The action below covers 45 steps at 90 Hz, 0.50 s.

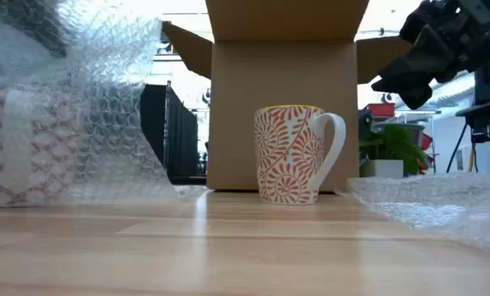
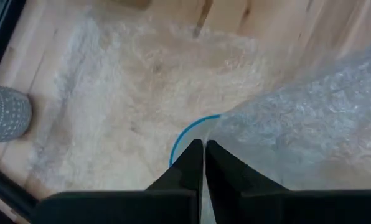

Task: Wrap mug
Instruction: Wrap the red mug with the bubble wrap

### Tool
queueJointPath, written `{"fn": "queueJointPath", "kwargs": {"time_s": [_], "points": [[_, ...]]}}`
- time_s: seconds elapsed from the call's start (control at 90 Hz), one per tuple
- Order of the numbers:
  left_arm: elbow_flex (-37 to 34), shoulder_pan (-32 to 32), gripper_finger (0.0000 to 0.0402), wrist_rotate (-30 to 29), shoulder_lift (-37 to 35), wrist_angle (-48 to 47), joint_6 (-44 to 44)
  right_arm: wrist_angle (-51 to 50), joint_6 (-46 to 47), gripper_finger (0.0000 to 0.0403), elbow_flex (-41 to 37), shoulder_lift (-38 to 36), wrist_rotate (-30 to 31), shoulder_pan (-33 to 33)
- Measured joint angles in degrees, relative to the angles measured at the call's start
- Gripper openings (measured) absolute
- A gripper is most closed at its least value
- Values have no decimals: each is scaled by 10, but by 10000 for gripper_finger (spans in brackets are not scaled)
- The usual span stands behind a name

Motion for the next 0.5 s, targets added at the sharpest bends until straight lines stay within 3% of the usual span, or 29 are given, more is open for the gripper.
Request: {"fn": "queueJointPath", "kwargs": {"time_s": [0.122, 0.267, 0.378, 0.5], "points": [[0, 2, 2, -9, 0, 4, -4, 57, 13, 141, 0, 33, -1, 64], [0, 2, 2, -17, 0, 3, -15, 192, 26, 141, 0, 120, 5, 154], [0, 2, 2, -20, 0, 3, -16, 304, 5, 141, 4, 212, 61, 218], [0, 1, 2, -20, 0, 3, -16, 333, -55, 141, 50, 316, 138, 257]]}}
